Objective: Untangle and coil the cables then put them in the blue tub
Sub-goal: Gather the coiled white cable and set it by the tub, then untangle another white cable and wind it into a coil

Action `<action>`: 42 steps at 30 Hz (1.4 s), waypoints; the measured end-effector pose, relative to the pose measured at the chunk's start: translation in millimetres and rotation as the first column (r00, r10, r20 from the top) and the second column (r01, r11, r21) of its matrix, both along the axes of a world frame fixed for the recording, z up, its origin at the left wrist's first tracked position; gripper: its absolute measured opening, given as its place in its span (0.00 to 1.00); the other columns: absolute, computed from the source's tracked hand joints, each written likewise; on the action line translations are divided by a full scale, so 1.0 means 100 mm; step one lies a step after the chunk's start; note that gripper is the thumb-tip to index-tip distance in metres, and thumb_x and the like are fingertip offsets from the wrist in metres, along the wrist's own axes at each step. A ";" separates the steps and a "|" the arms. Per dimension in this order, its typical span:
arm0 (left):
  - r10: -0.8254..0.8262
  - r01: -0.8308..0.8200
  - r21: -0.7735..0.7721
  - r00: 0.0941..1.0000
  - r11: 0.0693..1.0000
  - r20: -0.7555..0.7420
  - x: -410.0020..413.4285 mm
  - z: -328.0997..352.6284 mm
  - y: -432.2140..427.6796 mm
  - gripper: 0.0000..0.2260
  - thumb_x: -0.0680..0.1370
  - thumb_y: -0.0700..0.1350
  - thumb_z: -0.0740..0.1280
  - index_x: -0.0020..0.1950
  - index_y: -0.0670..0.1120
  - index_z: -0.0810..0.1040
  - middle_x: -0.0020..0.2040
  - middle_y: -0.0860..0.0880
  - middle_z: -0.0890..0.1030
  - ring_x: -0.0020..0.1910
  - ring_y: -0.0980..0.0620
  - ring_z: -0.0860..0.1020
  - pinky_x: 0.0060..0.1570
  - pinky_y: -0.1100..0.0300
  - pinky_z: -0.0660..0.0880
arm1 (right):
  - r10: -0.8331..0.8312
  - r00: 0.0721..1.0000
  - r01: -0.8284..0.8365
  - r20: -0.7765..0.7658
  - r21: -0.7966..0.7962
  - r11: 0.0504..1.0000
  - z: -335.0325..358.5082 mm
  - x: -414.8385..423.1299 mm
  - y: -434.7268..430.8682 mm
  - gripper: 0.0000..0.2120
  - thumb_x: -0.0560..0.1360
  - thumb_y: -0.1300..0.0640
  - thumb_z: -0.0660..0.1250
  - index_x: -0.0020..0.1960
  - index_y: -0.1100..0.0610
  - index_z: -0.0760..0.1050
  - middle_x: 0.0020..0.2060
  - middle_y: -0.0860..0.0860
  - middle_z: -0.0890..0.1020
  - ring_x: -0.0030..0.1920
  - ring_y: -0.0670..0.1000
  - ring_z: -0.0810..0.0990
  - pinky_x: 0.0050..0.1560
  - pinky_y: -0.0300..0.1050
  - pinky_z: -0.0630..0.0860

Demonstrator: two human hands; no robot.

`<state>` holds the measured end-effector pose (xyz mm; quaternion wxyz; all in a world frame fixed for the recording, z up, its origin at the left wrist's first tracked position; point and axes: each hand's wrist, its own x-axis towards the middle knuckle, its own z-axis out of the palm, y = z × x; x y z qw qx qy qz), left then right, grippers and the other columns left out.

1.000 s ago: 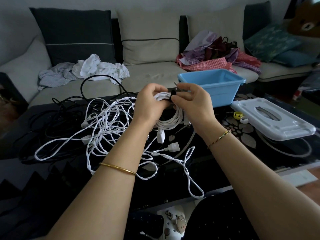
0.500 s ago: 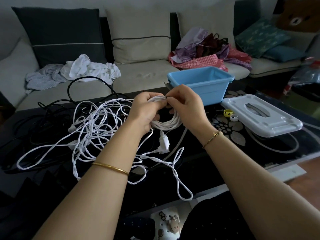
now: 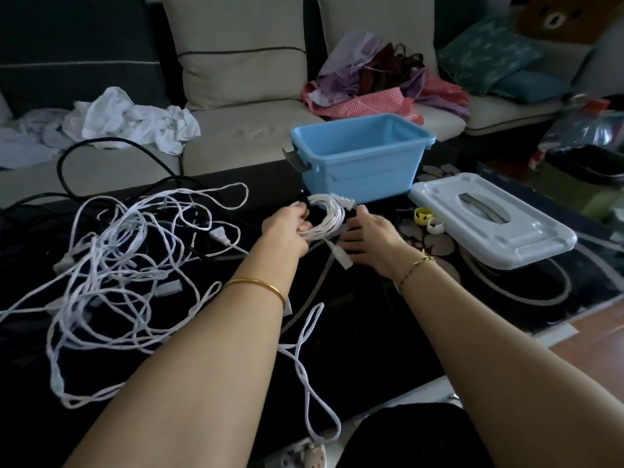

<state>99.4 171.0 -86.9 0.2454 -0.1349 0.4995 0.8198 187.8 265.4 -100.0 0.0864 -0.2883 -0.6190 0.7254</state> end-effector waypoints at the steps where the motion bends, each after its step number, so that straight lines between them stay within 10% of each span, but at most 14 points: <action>1: 0.017 -0.017 -0.007 1.000 1.000 0.025 -0.03 -0.08 0.04 0.11 0.80 0.34 0.62 0.37 0.40 0.70 0.34 0.45 0.71 0.10 0.59 0.59 0.13 0.69 0.57 | -0.056 0.998 0.056 0.002 0.020 0.998 -0.02 -0.04 0.03 0.15 0.82 0.49 0.50 0.47 0.57 0.68 0.37 0.56 0.72 0.33 0.52 0.73 0.34 0.42 0.72; 7: 0.064 -0.067 -0.262 0.998 0.963 -0.021 -0.06 -0.27 0.23 0.04 0.78 0.35 0.65 0.42 0.39 0.75 0.28 0.45 0.72 0.09 0.58 0.61 0.13 0.72 0.57 | -0.281 0.960 0.235 0.014 0.511 0.827 -0.19 -0.08 0.46 0.10 0.78 0.56 0.56 0.40 0.59 0.67 0.37 0.58 0.73 0.40 0.56 0.73 0.45 0.55 0.77; 10: -0.011 -0.048 -0.415 0.990 0.909 -0.138 -0.07 -0.34 0.23 0.07 0.78 0.36 0.63 0.40 0.38 0.75 0.17 0.49 0.72 0.12 0.57 0.69 0.15 0.70 0.65 | -0.174 0.977 0.033 0.120 0.729 0.684 -0.09 0.00 0.38 0.11 0.72 0.61 0.60 0.30 0.58 0.67 0.27 0.52 0.69 0.29 0.51 0.68 0.29 0.43 0.63; 12: -0.114 -0.008 -0.509 0.971 0.861 -0.208 -0.08 -0.35 0.22 0.06 0.78 0.38 0.63 0.44 0.36 0.76 0.30 0.42 0.81 0.29 0.49 0.81 0.29 0.64 0.76 | -0.096 0.957 -0.163 0.272 0.785 0.598 -0.02 0.03 0.26 0.06 0.68 0.55 0.66 0.35 0.58 0.74 0.32 0.52 0.76 0.37 0.54 0.75 0.34 0.42 0.68; 15: -0.381 0.001 -0.827 0.888 0.563 -0.258 -0.14 -0.34 0.15 0.15 0.78 0.45 0.61 0.61 0.38 0.75 0.59 0.40 0.79 0.59 0.39 0.76 0.58 0.52 0.71 | -0.010 0.915 -0.349 0.404 0.802 0.484 -0.05 0.03 0.13 0.14 0.66 0.57 0.72 0.50 0.59 0.75 0.50 0.57 0.79 0.54 0.59 0.76 0.48 0.45 0.73; 17: -0.518 -0.049 -0.945 0.827 0.324 -0.220 -0.13 -0.31 0.10 0.17 0.79 0.47 0.58 0.65 0.41 0.73 0.64 0.42 0.75 0.65 0.39 0.70 0.60 0.52 0.66 | 0.003 0.929 -0.334 0.371 0.832 0.443 -0.06 0.03 0.08 0.15 0.69 0.61 0.71 0.54 0.63 0.75 0.55 0.59 0.78 0.57 0.59 0.76 0.53 0.45 0.72; 24: -0.587 0.090 -0.841 0.755 0.534 -0.292 -0.02 -0.28 -0.12 0.25 0.77 0.44 0.64 0.73 0.42 0.63 0.69 0.42 0.69 0.63 0.43 0.73 0.62 0.56 0.71 | -0.140 0.943 -0.221 0.301 0.883 0.414 -0.10 -0.02 0.04 0.13 0.73 0.61 0.68 0.56 0.62 0.71 0.57 0.61 0.74 0.58 0.63 0.74 0.52 0.50 0.72; 27: -0.622 0.006 -0.855 0.689 0.519 -0.372 -0.03 -0.08 -0.45 0.22 0.77 0.39 0.62 0.71 0.43 0.68 0.67 0.43 0.73 0.63 0.43 0.74 0.63 0.50 0.72 | -0.160 0.951 -0.213 0.264 0.936 0.282 0.04 0.01 -0.15 0.14 0.75 0.64 0.63 0.60 0.62 0.69 0.59 0.61 0.71 0.61 0.64 0.71 0.55 0.52 0.71; 30: -0.621 -0.130 -0.861 0.641 0.491 -0.451 0.02 0.12 -0.88 0.14 0.77 0.35 0.61 0.60 0.44 0.78 0.61 0.43 0.77 0.59 0.43 0.77 0.60 0.49 0.74 | 0.012 0.983 -0.176 0.183 0.922 0.344 0.25 0.00 -0.41 0.11 0.74 0.64 0.64 0.56 0.62 0.75 0.53 0.60 0.78 0.55 0.62 0.77 0.51 0.48 0.72; 33: -0.759 -0.114 -0.931 0.549 0.346 -0.349 0.18 0.24 -1.31 0.10 0.77 0.35 0.64 0.49 0.46 0.82 0.55 0.44 0.81 0.55 0.44 0.79 0.56 0.55 0.76 | 0.310 0.899 -0.425 0.309 0.788 0.446 0.37 0.08 -0.80 0.09 0.73 0.66 0.66 0.52 0.62 0.79 0.42 0.58 0.82 0.43 0.59 0.82 0.41 0.44 0.78; 36: -0.890 -0.062 -0.996 0.447 0.063 -0.085 0.34 0.27 -1.57 0.10 0.75 0.34 0.65 0.53 0.40 0.83 0.56 0.43 0.80 0.54 0.43 0.79 0.52 0.58 0.74 | 0.408 0.760 -0.607 0.506 0.777 0.168 0.35 0.07 -1.15 0.12 0.72 0.61 0.70 0.55 0.62 0.80 0.50 0.58 0.83 0.51 0.56 0.80 0.47 0.41 0.73; 42: -0.915 -0.055 -0.992 0.394 -0.116 0.085 0.47 0.09 -1.89 0.17 0.72 0.39 0.69 0.60 0.49 0.77 0.59 0.49 0.78 0.55 0.49 0.76 0.54 0.58 0.73 | 0.300 0.678 -0.681 0.671 0.727 -0.087 0.09 -0.04 -1.37 0.13 0.67 0.61 0.73 0.51 0.60 0.80 0.50 0.56 0.82 0.52 0.57 0.80 0.52 0.47 0.77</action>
